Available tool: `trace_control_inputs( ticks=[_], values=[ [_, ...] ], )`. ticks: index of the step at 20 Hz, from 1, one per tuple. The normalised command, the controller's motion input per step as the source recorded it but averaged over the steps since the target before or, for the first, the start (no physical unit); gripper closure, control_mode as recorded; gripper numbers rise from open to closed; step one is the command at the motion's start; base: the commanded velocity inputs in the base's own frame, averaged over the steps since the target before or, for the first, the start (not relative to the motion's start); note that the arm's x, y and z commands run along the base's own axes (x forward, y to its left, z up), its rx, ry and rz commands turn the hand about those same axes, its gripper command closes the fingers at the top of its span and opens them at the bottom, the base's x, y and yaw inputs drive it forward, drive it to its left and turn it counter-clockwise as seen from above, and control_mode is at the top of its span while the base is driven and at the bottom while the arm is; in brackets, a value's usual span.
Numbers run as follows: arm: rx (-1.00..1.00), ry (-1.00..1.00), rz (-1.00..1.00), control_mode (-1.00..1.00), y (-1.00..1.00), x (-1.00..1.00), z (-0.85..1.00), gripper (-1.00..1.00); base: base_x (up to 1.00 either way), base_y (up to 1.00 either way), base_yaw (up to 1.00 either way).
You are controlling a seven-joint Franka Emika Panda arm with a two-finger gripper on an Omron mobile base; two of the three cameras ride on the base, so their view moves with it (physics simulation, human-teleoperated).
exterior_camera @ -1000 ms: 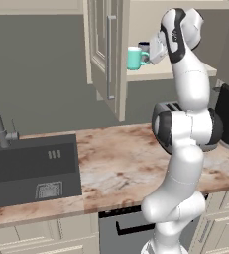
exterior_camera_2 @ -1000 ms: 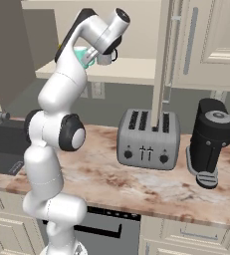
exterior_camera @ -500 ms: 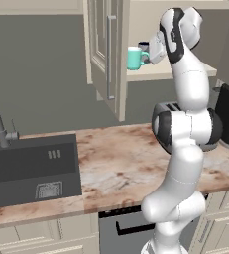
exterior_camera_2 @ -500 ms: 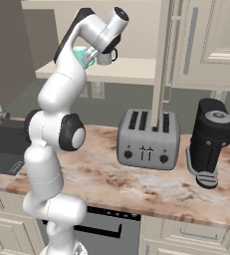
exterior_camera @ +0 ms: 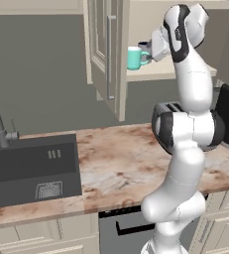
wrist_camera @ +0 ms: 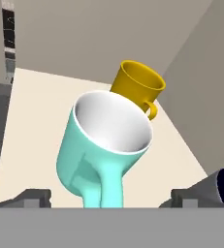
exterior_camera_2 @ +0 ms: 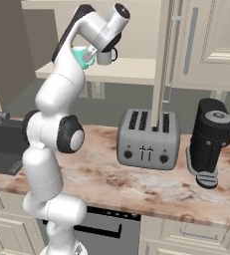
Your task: Pick the mug on the counter and place it in the cabinet with the handle facing the right, like the mugs already inside.
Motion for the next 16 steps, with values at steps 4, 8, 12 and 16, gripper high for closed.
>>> trace_control_inputs(
  ticks=[4,8,12,16],
  values=[
    [0.03,-0.21,0.0,-1.0,-0.18,-0.4,0.0,-1.0,0.0,0.0,0.0],
    [0.1,-0.25,0.0,-1.0,-0.28,-0.85,-0.41,-1.0,0.0,0.0,0.0],
    [0.11,-0.31,0.03,-1.0,-0.14,-1.0,-0.48,-1.0,0.0,0.0,0.0],
    [0.01,-0.29,0.08,-1.0,0.15,-0.98,0.16,-1.0,0.0,0.0,0.0]
  ],
)
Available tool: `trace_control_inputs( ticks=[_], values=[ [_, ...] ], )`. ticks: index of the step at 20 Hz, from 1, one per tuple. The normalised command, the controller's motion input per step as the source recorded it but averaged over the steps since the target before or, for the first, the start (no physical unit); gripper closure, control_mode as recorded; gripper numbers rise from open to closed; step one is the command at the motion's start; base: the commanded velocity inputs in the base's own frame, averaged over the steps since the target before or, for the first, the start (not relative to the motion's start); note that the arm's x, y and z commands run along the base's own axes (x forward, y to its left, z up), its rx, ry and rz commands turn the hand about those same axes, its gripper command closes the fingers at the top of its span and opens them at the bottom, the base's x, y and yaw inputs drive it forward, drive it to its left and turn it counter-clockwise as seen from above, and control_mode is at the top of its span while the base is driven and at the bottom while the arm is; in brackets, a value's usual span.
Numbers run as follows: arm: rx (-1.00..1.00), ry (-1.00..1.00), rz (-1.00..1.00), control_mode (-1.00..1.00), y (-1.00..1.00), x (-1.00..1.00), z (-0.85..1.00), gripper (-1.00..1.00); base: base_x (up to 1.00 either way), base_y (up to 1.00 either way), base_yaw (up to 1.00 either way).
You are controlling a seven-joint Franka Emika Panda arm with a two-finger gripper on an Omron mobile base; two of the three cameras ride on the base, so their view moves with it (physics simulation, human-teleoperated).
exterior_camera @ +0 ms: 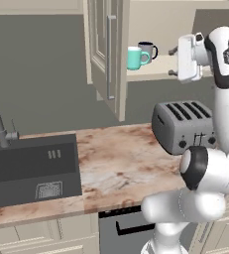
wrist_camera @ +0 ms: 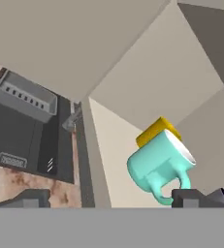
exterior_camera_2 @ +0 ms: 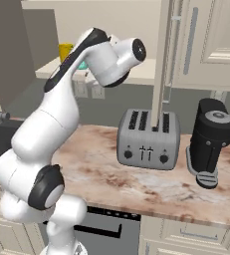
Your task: Pick the mug on the counter and place it in the cabinet with the handle facing the right, like the mugs already inside.
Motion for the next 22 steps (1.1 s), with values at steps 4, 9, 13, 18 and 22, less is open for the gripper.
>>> trace_control_inputs(
  ticks=[4,9,13,18,22],
  values=[
    [0.0,-0.19,0.09,-1.0,0.61,-0.85,0.59,-1.0,0.0,0.0,0.0],
    [-0.01,-0.11,0.1,-1.0,0.49,-0.88,0.58,-1.0,0.0,0.0,0.0],
    [-0.01,-0.17,0.04,-1.0,-0.01,-1.0,0.03,-1.0,0.0,0.0,0.0],
    [0.0,-0.14,0.0,-1.0,-0.32,-1.0,-0.38,-1.0,0.0,0.0,0.0],
    [0.0,-0.05,0.0,-1.0,-0.18,-1.0,-0.81,-1.0,0.0,0.0,0.0]
  ],
)
